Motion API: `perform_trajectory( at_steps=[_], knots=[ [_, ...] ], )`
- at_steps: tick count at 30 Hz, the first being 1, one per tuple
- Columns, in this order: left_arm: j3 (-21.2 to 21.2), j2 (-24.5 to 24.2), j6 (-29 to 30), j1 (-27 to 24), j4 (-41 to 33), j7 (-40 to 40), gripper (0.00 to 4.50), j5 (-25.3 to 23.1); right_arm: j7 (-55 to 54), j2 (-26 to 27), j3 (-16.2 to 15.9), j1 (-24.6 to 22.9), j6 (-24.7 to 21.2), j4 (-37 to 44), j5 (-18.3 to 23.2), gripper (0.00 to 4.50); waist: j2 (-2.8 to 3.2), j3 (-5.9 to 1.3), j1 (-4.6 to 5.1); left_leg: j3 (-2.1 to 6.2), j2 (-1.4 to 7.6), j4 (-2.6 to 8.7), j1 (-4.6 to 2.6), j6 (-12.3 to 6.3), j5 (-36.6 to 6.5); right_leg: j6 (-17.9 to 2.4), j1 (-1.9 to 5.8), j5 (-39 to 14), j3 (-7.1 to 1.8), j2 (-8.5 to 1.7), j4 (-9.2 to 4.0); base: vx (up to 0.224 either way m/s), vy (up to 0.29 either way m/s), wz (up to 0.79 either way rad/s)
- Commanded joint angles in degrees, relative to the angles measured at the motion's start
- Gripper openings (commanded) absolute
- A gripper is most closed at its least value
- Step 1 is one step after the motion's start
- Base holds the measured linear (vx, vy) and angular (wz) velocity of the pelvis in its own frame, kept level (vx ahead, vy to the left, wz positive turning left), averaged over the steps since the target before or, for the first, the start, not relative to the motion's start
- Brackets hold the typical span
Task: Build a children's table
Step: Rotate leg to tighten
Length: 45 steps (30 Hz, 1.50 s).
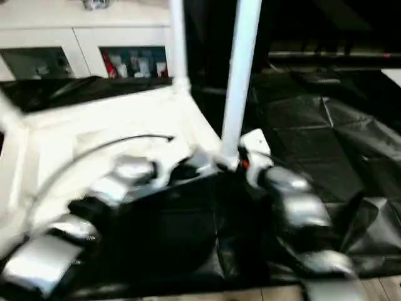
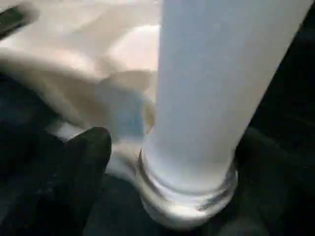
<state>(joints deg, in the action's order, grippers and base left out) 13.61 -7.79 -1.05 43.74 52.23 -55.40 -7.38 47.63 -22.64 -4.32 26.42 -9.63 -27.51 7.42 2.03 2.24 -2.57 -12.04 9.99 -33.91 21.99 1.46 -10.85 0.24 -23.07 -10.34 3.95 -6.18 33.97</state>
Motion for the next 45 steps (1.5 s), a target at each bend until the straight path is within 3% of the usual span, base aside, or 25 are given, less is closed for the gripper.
perform_trajectory(
  at_steps=[1, 6, 10, 16, 22, 23, 24, 29, 31, 32, 33, 35, 36, 38, 41, 45],
  knots=[
    [2.16, -0.83, -1.53, -2.09, -0.69, -8.1, 0.0, 1.13, 5.26, -1.22, -1.61, -0.89, -1.5, 2.86, 1.52, 4.26, -1.14, -3.1, -0.44, 1.53, 3.43, 3.93, -0.51, -7.14, -10.82, -14.35, 2.93, -10.6, -2.16, -2.96, -4.11, 0.0, 0.0, 0.0],
    [1.93, -2.51, 0.01, -2.6, -3.08, -14.9, 0.0, 3.91, 10.83, -4.01, -3.57, -1.64, -1.81, 4.65, 1.67, 4.26, -1.02, -3.15, -0.98, 1.48, 3.75, 4.09, -1.05, -5.21, -12.29, -15.51, 2.41, -11.42, -2.31, -2.91, -3.93, 0.0, 0.0, 0.0],
    [1.83, -3.03, -0.07, -2.58, -2.96, -16.68, 0.0, 4.22, 12.73, -5.03, -5.1, -2.09, -2.02, 5.56, 0.75, 4.09, -1.06, -3.16, -1.19, 1.49, 3.65, 4.08, -0.89, -5.03, -11.42, -15.68, 2.63, -9.45, -2.32, -2.96, -3.65, 0.0, 0.0, 0.0],
    [1.39, -3.54, -0.27, -2.79, -3.33, -16.75, 0.0, 4.46, 13.35, -4.83, -6.02, -1.65, -2.08, 4.62, 0.11, 3.65, -1.31, -3.2, -1.23, 1.46, 3.55, 3.9, -0.86, -5.29, -10.77, -15.37, 2.63, -10.47, -2.35, -3.13, -3.75, 0.0, 0.0, 0.0],
    [1.34, -3.72, 0.06, -2.85, -3.39, -17.1, 0.0, 4.71, 13.54, -4.66, -5.83, -1.81, -2.37, 4.72, 0.77, 3.06, -1.27, -3.17, -1.22, 1.47, 3.57, 3.95, -0.91, -4.96, -11.04, -15.11, 2.58, -11.16, -2.35, -3.05, -3.79, 0.0, 0.0, 0.0],
    [1.36, -3.85, 0.11, -2.89, -3.39, -17.27, 0.0, 4.76, 13.59, -4.55, -5.75, -2.03, -2.55, 4.8, 1.06, 2.95, -1.05, -3.18, -1.26, 1.53, 3.59, 3.97, -0.89, -4.96, -10.88, -15.19, 2.62, -10.81, -2.35, -3.08, -3.74, 0.0, 0.0, 0.0],
    [1.42, -3.9, 0.22, -2.9, -3.37, -17.38, 0.0, 4.75, 13.46, -4.39, -5.61, -2.24, -2.75, 4.79, 1.23, 2.86, -1.23, -3.19, -1.18, 1.48, 3.56, 3.94, -0.86, -5.03, -10.81, -15.21, 2.63, -10.44, -2.33, -3.02, -3.72, 0.0, 0.0, 0.0],
    [1.45, -3.55, 0.72, -2.97, -3.04, -16.61, 0.0, 4.54, 10.38, -2.8, -3.9, -2.71, -3.84, 3.14, 1.87, 2.73, -1.11, -3.17, -1.17, 1.46, 3.54, 3.95, -0.93, -5.01, -10.99, -15.32, 2.54, -10.94, -2.31, -3.04, -3.81, 0.0, 0.0, 0.0],
    [1.68, -1.53, 0.81, -1.37, 0.02, -8.52, 0.0, 1.79, 0.33, 0.57, -1.03, -1.95, -4.85, -1.68, 0.69, 2.72, -1.0, -3.06, -0.97, 1.5, 3.54, 4.09, -1.0, -4.32, -12.16, -15.08, 2.39, -12.54, -2.35, -3.03, -3.99, 0.0, 0.0, 0.0],
    [1.68, -1.53, 0.81, -1.37, 0.02, -8.52, 0.0, 1.79, 0.33, 0.57, -1.03, -1.95, -4.85, -1.68, 0.69, 2.72, -0.94, -2.84, -0.55, 1.6, 3.4, 4.32, -1.18, -3.11, -14.31, -14.55, 2.06, -15.57, -2.37, -3.04, -4.48, 0.0, 0.0, 0.0],
    [1.34, 0.97, 1.44, 0.12, 2.28, -1.68, 0.0, 0.55, -6.27, 3.4, 0.62, -1.66, -6.41, -3.52, 0.42, 2.72, -1.07, -2.89, -0.3, 1.77, 3.28, 4.39, -1.31, -1.82, -16.02, -13.56, 2.25, -18.43, -2.31, -3.04, -4.71, 0.0, 0.0, 0.0],
    [0.99, 3.17, 2.33, 1.12, 3.43, 2.65, 0.0, 0.19, -11.62, 5.86, 2.07, -1.36, -7.48, -4.45, 0.48, 2.72, -0.86, -2.65, 0.04, 1.84, 3.32, 4.65, -1.63, -0.38, -18.33, -12.47, 1.83, -21.23, -2.4, -2.96, -5.23, 0.0, 0.0, 0.0],
    [0.75, 5.4, 3.16, 1.89, 4.23, 6.15, 0.0, 0.03, -17.34, 8.3, 3.56, -0.92, -8.41, -5.18, 0.34, 2.71, -0.82, -2.75, 0.15, 2.15, 3.28, 4.79, -1.68, 0.32, -19.06, -11.83, 2.04, -22.18, -2.31, -3.08, -5.3, 0.0, 0.0, 0.0],
    [0.4, 8.43, 4.11, 2.8, 4.99, 10.62, 0.0, -0.03, -25.13, 11.33, 5.67, -0.01, -9.42, -6.43, 0.05, 2.71, -0.79, -2.71, 0.71, 2.17, 3.23, 4.94, -1.69, 0.99, -19.95, -11.45, 1.75, -22.13, -2.34, -2.91, -5.42, 0.0, 0.0, 0.0],
    [0.52, 12.4, 3.82, 3.51, 5.47, 13.36, 0.0, 0.11, -31.05, 14.26, 6.46, 1.54, -8.85, -8.11, -0.66, 2.7, -0.62, -2.8, 0.96, 2.24, 3.07, 4.96, -1.72, 0.73, -20.23, -10.63, 1.83, -22.4, -2.23, -2.98, -5.81, 0.0, 0.0, 0.0],
    [2.43, 11.98, -0.05, 3.76, 7.02, 13.03, 0.0, -2.03, -32.4, 15.14, 5.71, 2.33, -5.99, -8.78, -2.44, 2.7, -0.7, -2.92, 1.09, 2.11, 2.99, 5.0, -1.45, -0.61, -19.28, -10.16, 1.99, -20.43, -2.2, -2.94, -5.96, 0.0, 0.0, 0.0]
  ],
)
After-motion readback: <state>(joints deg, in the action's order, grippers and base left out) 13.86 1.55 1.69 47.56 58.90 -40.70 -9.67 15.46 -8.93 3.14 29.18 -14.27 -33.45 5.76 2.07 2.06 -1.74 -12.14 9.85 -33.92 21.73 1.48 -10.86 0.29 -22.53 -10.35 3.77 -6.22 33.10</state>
